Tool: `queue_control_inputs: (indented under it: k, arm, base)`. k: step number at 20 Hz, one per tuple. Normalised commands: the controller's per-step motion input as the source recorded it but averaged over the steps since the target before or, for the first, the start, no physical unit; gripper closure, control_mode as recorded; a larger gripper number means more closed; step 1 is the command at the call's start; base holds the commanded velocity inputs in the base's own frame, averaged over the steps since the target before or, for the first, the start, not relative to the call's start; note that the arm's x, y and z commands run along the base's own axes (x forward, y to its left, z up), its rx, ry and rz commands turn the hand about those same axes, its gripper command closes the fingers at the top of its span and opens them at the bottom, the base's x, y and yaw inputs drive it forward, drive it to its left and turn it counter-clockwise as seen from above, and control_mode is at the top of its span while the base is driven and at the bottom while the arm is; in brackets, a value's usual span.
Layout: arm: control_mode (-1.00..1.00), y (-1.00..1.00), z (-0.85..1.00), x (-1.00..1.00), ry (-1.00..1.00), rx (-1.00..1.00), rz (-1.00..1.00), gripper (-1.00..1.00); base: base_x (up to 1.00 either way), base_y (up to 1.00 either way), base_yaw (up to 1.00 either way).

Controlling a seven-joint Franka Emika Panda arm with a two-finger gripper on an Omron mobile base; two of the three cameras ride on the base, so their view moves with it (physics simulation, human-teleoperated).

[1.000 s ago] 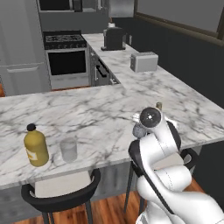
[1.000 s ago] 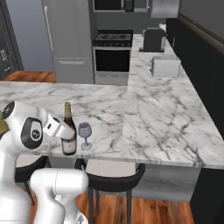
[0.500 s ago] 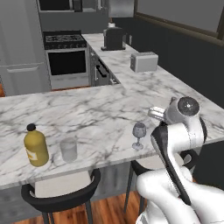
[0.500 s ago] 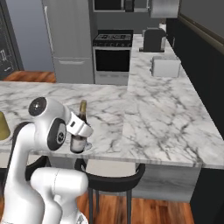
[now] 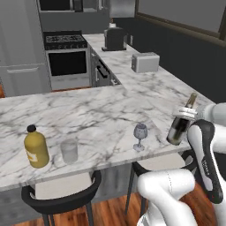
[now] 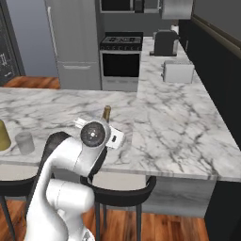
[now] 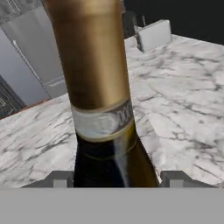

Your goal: There is a wine glass and glass cup on the dining counter. Place the wine bottle next to the wine glass and the juice bottle next to the glass cup.

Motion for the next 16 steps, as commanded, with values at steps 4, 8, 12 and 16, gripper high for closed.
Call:
queue_control_inputs:
  k: [4, 8, 12, 16]
  arm:
    - [-1.00, -0.33, -0.04, -0.01, -0.29, 0.03, 0.51, 1.00]
    - [-1.00, -0.24, -0.04, -0.01, -0.26, 0.00, 0.46, 1.00]
    - [-1.00, -0.28, 0.00, 0.03, -0.06, 0.00, 0.38, 1.00]
    - [-1.00, -0.24, 0.00, 0.05, 0.00, 0.00, 0.37, 1.00]
  base:
    - [0.00, 0.00, 0.00]
    - [0.00, 0.00, 0.00]
    - [0.00, 0.00, 0.00]
    - [0.00, 0.00, 0.00]
